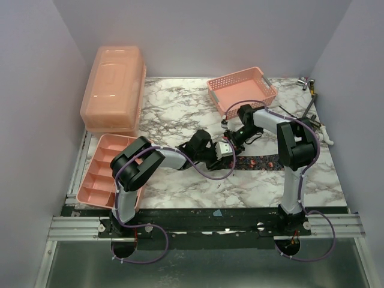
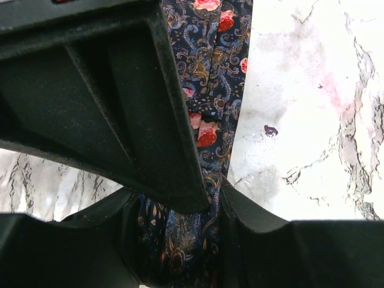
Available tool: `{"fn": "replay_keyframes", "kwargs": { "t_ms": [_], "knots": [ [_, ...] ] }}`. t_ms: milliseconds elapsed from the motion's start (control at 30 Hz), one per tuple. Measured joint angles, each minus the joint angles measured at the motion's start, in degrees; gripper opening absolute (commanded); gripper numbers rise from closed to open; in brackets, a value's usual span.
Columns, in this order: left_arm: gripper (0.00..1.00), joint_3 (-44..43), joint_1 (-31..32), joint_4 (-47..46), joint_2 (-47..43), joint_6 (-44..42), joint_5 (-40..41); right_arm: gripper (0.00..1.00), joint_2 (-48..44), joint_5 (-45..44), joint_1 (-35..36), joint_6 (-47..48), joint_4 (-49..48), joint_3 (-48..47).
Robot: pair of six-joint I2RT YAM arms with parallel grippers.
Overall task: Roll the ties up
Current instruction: Roll the tie at the center of the board.
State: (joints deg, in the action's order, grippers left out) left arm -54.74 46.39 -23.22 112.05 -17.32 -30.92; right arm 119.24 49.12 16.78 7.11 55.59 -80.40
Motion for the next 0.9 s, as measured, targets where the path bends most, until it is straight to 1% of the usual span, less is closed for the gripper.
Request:
{"fn": "replay_keyframes", "kwargs": {
  "t_ms": [67,200,567,800,900],
  "knots": [
    [0.50,0.0,-0.1,0.0,0.0,0.0,0.0,0.01,0.0,-0.3,-0.4,0.0,0.0,0.0],
    [0.59,0.2,-0.7,-0.7,0.0,0.4,-0.7,0.00,1.2,-3.8,-1.2,0.5,-0.7,1.0],
    [0.75,1.2,-2.3,-3.0,0.3,0.2,-6.2,0.01,3.0,-7.8,-2.5,0.0,-0.1,1.7],
    [0.84,7.3,-3.7,-13.7,0.2,1.9,-9.7,0.00,2.9,-9.0,-2.5,-0.1,0.2,1.5],
    [0.85,10.3,-4.4,-19.4,0.2,2.8,-10.8,0.01,2.9,-9.5,-2.5,0.0,0.5,1.3]
  ]
}}
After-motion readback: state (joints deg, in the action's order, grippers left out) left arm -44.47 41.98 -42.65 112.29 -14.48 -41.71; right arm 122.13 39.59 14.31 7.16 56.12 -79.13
